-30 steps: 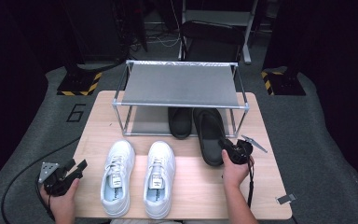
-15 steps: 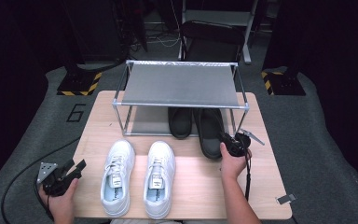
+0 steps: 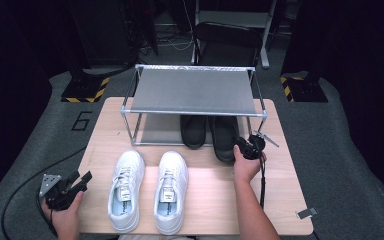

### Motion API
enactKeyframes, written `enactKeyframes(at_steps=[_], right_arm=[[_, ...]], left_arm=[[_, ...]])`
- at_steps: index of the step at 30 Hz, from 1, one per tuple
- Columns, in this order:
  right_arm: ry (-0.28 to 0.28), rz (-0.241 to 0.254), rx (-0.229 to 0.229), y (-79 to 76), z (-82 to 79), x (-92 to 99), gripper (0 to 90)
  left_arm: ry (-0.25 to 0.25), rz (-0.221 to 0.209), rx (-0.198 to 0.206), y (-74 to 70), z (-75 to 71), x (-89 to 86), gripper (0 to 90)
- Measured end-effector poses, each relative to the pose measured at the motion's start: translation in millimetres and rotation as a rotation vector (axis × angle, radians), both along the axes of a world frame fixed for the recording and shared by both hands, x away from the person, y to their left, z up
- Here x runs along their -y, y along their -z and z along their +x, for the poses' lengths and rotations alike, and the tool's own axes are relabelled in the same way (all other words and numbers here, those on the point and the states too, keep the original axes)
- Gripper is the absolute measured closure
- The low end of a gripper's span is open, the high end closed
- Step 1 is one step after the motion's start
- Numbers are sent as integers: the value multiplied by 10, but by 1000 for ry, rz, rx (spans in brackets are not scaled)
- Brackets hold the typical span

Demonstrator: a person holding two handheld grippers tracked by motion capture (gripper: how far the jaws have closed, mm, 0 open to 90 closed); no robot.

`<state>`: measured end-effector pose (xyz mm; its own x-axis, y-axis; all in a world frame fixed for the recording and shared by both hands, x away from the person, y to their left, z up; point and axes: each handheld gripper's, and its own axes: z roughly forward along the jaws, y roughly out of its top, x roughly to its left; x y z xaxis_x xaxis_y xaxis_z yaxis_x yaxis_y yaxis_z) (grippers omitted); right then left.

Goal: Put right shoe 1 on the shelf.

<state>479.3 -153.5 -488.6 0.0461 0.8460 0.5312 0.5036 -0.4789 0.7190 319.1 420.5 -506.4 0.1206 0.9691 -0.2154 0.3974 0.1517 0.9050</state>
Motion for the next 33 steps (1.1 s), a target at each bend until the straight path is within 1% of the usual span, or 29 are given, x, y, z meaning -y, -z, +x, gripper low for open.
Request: enactKeyframes(at_steps=[1, 2, 3, 4, 5, 6, 7, 8, 9, 10, 12, 13, 14, 15, 17, 18, 19, 20, 22, 26, 27, 28, 29, 32, 33], right_arm=[[4, -4, 12, 5, 16, 1, 640], [11, 2, 19, 15, 31, 3, 640], [21, 11, 20, 27, 44, 6, 640], [21, 11, 20, 27, 44, 6, 640], [32, 15, 12, 63, 72, 11, 640], [32, 15, 12, 63, 72, 11, 640], [40, 17, -3, 111, 104, 10, 640], [46, 15, -8, 139, 123, 8, 640], [46, 19, -10, 164, 140, 3, 640], [45, 22, -2, 190, 161, -5, 640], [54, 41, -10, 227, 191, -22, 640], [51, 43, -22, 236, 212, -29, 640], [51, 43, -22, 236, 212, -29, 640], [49, 18, -35, 238, 262, -52, 640], [47, 15, -27, 233, 310, -63, 640], [55, 16, -10, 240, 333, -66, 641], [59, 25, -15, 246, 348, -66, 641], [67, 26, -22, 248, 370, -72, 640], [73, 6, -27, 257, 416, -75, 640], [78, 34, -26, 266, 484, -85, 640], [84, 24, -27, 273, 509, -86, 640], [84, 24, -27, 273, 509, -86, 640], [95, 22, -27, 273, 544, -83, 640], [104, 30, -20, 275, 565, -86, 640], [98, 15, -15, 282, 594, -101, 639]], left_arm=[[3, -1, 1, 2, 1, -4, 457], [3, -1, 1, 2, 1, -4, 457], [-5, -3, 9, 8, 6, -5, 457], [-5, -3, 9, 8, 6, -5, 458], [-4, -3, 5, 7, 4, -13, 458], [-4, -3, 5, 7, 4, -13, 458], [-7, -3, 5, 10, 0, -18, 458], [-8, -6, 5, 11, -2, -20, 458], [-9, -6, 4, 13, -3, -23, 458], [-9, -6, 4, 13, -3, -23, 458], [-11, -8, 5, 18, -3, -25, 459], [-10, -7, 3, 19, -4, -28, 458], [-10, -7, 3, 19, -4, -28, 459], [-12, -13, 3, 27, -3, -30, 459], [-18, -12, 6, 30, -3, -30, 458], [-25, -13, 8, 38, -2, -38, 459], [-22, -15, -1, 35, -8, -47, 458], [-20, -17, 0, 36, -12, -53, 458], [-20, -13, -6, 32, -18, -60, 459], [-27, -17, -7, 43, -19, -67, 459], [-29, -18, -5, 49, -18, -64, 460], [-29, -18, -5, 49, -18, -64, 460], [-26, -17, -3, 50, -22, -62, 460], [-31, -18, -4, 55, -20, -66, 461], [-31, -20, -11, 61, -18, -74, 461]])
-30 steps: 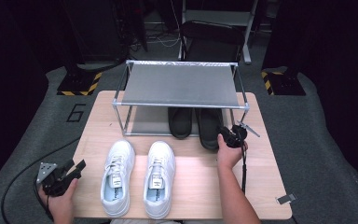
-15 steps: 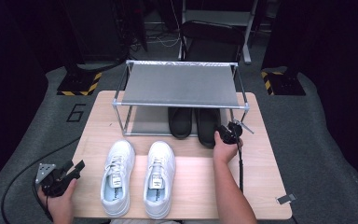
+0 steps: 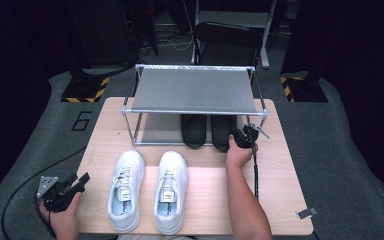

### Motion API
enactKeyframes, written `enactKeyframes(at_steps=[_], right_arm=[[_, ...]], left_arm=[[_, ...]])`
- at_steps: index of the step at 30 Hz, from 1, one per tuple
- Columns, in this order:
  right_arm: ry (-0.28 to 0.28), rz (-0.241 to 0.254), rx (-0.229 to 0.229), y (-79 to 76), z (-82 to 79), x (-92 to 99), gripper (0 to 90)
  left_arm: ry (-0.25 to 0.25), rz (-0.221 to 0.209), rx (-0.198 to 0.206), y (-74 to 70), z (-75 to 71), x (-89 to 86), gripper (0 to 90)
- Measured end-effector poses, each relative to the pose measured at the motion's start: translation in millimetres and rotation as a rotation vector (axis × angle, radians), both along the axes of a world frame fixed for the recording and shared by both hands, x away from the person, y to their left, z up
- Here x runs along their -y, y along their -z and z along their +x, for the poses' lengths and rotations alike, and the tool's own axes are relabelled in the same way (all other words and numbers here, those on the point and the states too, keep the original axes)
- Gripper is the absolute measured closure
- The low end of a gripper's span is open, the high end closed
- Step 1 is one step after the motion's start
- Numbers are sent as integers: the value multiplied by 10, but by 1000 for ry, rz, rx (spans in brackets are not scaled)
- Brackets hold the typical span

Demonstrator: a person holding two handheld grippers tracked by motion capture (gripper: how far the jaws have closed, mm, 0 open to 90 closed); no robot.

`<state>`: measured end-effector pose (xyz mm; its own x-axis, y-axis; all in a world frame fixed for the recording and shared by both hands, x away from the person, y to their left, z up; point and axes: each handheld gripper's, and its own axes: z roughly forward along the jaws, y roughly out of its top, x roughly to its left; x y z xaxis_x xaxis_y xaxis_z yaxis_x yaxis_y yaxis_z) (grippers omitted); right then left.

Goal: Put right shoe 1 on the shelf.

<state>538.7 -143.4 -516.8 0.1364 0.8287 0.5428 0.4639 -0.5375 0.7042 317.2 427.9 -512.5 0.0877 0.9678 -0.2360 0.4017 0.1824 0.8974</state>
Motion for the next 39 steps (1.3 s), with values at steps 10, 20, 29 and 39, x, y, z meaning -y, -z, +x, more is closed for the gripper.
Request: enactKeyframes(at_steps=[10, 20, 29, 39], right_arm=[[5, -2, -5, 21, 66, -42, 637], [18, -2, -8, 79, 109, -39, 633], [1, -42, -12, 112, 81, -55, 594], [-16, -69, 25, 14, -79, -69, 554]], left_arm=[[10, 3, -11, 10, 8, 13, 463], [13, -1, -13, 22, 11, 9, 463], [10, 0, -9, 24, 6, 22, 463], [15, 0, -15, 24, 1, 34, 461]])
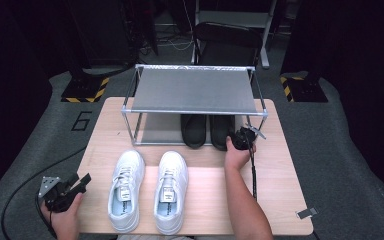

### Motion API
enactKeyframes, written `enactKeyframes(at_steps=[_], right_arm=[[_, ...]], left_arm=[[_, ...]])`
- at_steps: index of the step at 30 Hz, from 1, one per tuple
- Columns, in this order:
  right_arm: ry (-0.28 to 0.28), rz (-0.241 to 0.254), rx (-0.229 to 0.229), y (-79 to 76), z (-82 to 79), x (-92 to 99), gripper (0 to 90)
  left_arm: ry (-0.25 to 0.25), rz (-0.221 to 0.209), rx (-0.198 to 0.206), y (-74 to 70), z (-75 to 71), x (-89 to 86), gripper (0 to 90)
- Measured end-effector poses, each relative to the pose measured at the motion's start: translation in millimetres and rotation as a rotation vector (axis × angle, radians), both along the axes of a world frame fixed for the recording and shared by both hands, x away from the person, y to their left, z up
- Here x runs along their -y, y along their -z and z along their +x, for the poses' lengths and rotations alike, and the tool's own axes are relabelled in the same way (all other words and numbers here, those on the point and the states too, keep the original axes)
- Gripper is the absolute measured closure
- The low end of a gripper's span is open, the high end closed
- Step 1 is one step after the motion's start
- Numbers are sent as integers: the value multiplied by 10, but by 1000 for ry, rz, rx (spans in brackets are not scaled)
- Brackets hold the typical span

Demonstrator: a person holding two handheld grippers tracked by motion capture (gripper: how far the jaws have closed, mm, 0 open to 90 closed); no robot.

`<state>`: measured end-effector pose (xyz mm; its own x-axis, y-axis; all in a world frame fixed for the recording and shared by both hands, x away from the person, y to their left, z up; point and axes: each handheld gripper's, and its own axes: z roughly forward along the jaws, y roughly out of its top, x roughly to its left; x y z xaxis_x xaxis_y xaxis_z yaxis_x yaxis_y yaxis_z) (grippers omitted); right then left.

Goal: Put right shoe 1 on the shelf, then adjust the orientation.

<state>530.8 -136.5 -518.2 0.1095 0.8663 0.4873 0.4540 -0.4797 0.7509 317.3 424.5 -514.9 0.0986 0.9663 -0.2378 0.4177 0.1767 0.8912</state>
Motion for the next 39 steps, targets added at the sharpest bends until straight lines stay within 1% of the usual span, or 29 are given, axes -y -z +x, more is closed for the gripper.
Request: enactKeyframes(at_steps=[2, 4, 5, 6, 7, 9, 10, 11, 12, 13, 14, 15, 18, 19, 21, 22, 24, 25, 26, 27, 28, 29, 30, 31, 32, 33, 36, 37, 39], right_arm=[[-10, -10, 7, -53, -90, 3, 550], [-16, 1, 18, -74, -137, 8, 543], [-37, -6, 31, -112, -218, 9, 543], [-37, -6, 31, -112, -218, 9, 543], [-60, -31, 38, -156, -302, 16, 540], [-78, -30, 49, -189, -405, 26, 537], [-78, -30, 49, -189, -405, 26, 537], [-110, -55, 53, -218, -503, 26, 537], [-110, -55, 53, -218, -503, 26, 537], [-146, -86, 62, -235, -619, 22, 536], [-146, -86, 62, -235, -619, 22, 536], [-187, -122, 64, -257, -767, 26, 537], [-241, -181, 71, -279, -940, 57, 552], [-253, -196, 70, -286, -1003, 79, 565], [-284, -206, 56, -296, -1115, 126, 589], [-298, -198, 53, -296, -1176, 152, 588], [-327, -190, 42, -292, -1287, 201, 567], [-338, -190, 38, -288, -1341, 221, 554], [-338, -190, 38, -288, -1341, 221, 554], [-356, -209, 43, -279, -1443, 251, 534], [-356, -209, 43, -279, -1443, 251, 534], [-368, -228, 56, -268, -1539, 273, 525], [-368, -228, 56, -268, -1539, 273, 525], [-388, -219, 64, -255, -1625, 295, 517], [-388, -219, 64, -255, -1625, 295, 517], [-401, -220, 65, -251, -1691, 305, 510], [-412, -216, 78, -265, -1768, 328, 492], [-417, -219, 78, -271, -1791, 333, 488], [-421, -258, 88, -267, -1842, 344, 487]], left_arm=[[1, 0, 1, -2, -1, 14, 460], [7, -11, -1, -3, -2, 26, 459], [17, -26, 0, -1, 5, 41, 457], [17, -26, 0, -1, 5, 41, 456], [22, -23, -1, -10, 10, 61, 455], [20, -25, 8, -18, 11, 83, 454], [20, -25, 8, -18, 11, 83, 454], [33, -27, 11, -30, 8, 100, 454], [33, -27, 11, -30, 8, 100, 455], [44, -21, 6, -43, 5, 120, 455], [44, -21, 6, -43, 5, 120, 456], [49, -20, 7, -54, 8, 135, 457], [69, -21, 1, -79, 14, 159, 464], [64, -15, 2, -85, 22, 178, 475], [81, -10, -10, -94, 35, 210, 495], [81, -10, -10, -94, 35, 210, 501], [99, -4, -15, -114, 41, 246, 499], [97, -13, -14, -123, 40, 264, 495], [97, -13, -14, -123, 40, 264, 489], [108, -2, -22, -149, 37, 277, 486], [108, -2, -22, -149, 37, 277, 480], [110, -8, -27, -159, 36, 289, 474], [113, -15, -23, -167, 40, 301, 474], [130, -11, -30, -185, 39, 316, 467], [130, -11, -30, -185, 39, 316, 467], [142, -16, -34, -196, 43, 341, 466], [137, -18, -30, -211, 45, 377, 466], [142, -9, -29, -237, 48, 398, 461], [139, -4, -30, -261, 54, 419, 452]])
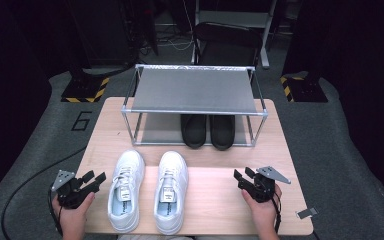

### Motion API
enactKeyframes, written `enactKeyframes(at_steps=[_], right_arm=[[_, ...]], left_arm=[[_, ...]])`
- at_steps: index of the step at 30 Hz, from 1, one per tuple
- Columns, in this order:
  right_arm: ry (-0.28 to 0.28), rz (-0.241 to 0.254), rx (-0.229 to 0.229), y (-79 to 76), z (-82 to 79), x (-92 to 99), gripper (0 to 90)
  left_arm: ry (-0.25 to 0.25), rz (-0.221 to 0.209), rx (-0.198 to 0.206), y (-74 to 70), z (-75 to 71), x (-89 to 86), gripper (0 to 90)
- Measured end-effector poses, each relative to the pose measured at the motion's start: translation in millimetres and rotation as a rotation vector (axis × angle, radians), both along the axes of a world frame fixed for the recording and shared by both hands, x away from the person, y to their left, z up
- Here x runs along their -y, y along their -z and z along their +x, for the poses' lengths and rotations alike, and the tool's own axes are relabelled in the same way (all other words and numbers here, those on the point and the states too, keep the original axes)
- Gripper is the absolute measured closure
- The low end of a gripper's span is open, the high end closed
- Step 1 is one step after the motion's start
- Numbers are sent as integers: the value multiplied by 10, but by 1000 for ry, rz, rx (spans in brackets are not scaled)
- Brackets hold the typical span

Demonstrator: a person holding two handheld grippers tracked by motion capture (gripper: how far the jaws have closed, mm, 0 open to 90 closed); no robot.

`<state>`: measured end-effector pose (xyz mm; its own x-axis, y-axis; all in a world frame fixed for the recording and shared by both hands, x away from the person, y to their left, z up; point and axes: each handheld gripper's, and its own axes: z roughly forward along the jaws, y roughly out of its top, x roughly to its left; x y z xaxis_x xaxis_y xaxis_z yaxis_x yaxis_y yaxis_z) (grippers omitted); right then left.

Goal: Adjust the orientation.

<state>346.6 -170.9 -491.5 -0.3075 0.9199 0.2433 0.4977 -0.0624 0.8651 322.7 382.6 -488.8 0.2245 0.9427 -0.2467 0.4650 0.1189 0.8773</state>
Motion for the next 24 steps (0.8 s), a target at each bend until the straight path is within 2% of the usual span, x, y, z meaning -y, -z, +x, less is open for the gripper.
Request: enactKeyframes(at_steps=[3, 6, 8, 9, 11, 16, 17, 19, 22, 23, 24], right_arm=[[-21, -18, 7, 34, -61, 17, 486], [-30, -3, 1, 64, -112, 45, 482], [-35, 22, -7, 72, -137, 61, 483], [-45, 33, -9, 75, -141, 67, 483], [-62, 52, -13, 73, -153, 77, 484], [-60, 66, -19, 63, -196, 103, 484], [-59, 69, -7, 57, -211, 119, 484], [-54, 63, -5, 52, -221, 126, 484], [-47, 75, -2, 49, -259, 138, 477], [-41, 79, -6, 49, -265, 140, 474], [-36, 83, -6, 51, -270, 145, 473]], left_arm=[[8, 0, -15, -32, -30, 32, 434], [32, 4, -32, -58, -80, 56, 427], [44, 3, -19, -70, -118, 80, 444], [62, 5, -31, -87, -141, 85, 455], [75, 6, -29, -111, -186, 119, 476], [98, 22, -31, -176, -270, 181, 476], [114, 31, -25, -210, -317, 204, 500], [110, 33, -13, -223, -339, 217, 499], [117, 8, -17, -297, -398, 229, 491], [143, -15, -33, -331, -422, 254, 491], [151, -17, -35, -340, -433, 274, 491]])
